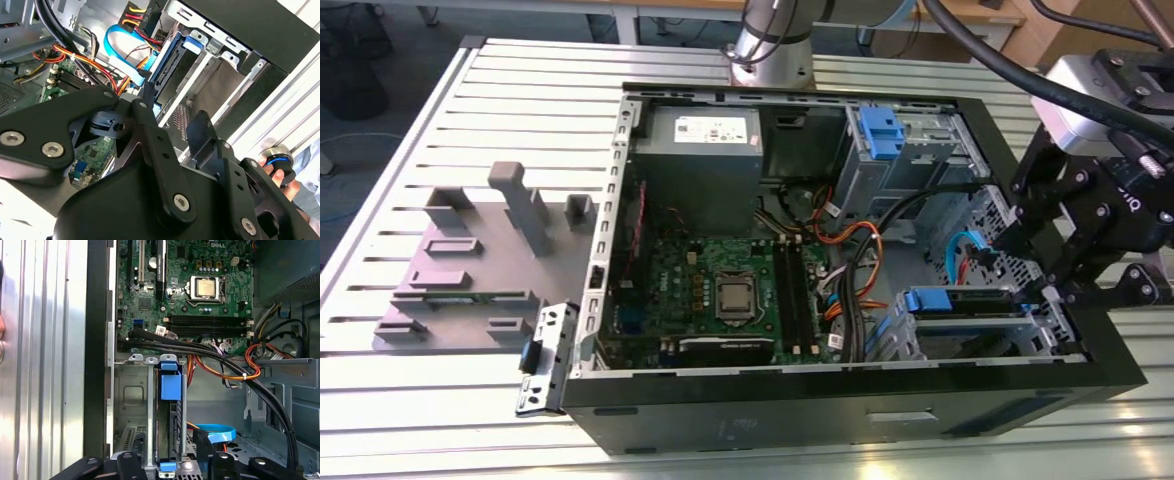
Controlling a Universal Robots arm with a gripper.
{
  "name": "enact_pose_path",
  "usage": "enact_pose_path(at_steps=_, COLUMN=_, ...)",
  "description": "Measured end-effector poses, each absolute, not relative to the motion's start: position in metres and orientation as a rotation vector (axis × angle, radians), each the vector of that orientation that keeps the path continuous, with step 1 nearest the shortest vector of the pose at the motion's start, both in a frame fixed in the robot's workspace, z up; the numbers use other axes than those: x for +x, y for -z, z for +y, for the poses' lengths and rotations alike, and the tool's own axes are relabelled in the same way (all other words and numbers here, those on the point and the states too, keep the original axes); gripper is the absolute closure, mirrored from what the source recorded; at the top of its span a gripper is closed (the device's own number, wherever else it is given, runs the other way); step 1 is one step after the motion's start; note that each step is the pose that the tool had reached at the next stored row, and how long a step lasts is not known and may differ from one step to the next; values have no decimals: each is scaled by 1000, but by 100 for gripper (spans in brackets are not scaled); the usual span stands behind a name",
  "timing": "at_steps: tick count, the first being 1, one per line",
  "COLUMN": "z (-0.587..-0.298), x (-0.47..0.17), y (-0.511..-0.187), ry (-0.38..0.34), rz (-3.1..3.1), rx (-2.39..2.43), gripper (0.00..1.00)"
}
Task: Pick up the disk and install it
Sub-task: 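Insert the first disk wire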
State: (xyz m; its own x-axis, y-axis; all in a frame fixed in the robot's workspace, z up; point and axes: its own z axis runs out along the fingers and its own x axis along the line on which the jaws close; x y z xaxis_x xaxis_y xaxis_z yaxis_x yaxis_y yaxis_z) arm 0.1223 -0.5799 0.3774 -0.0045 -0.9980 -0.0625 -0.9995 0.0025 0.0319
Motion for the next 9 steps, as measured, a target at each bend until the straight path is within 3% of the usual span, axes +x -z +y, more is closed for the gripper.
enact_pose_path(at_steps=9, z=-565, x=122, y=-373, ry=-98, rz=2212, rx=-2204, gripper=47)
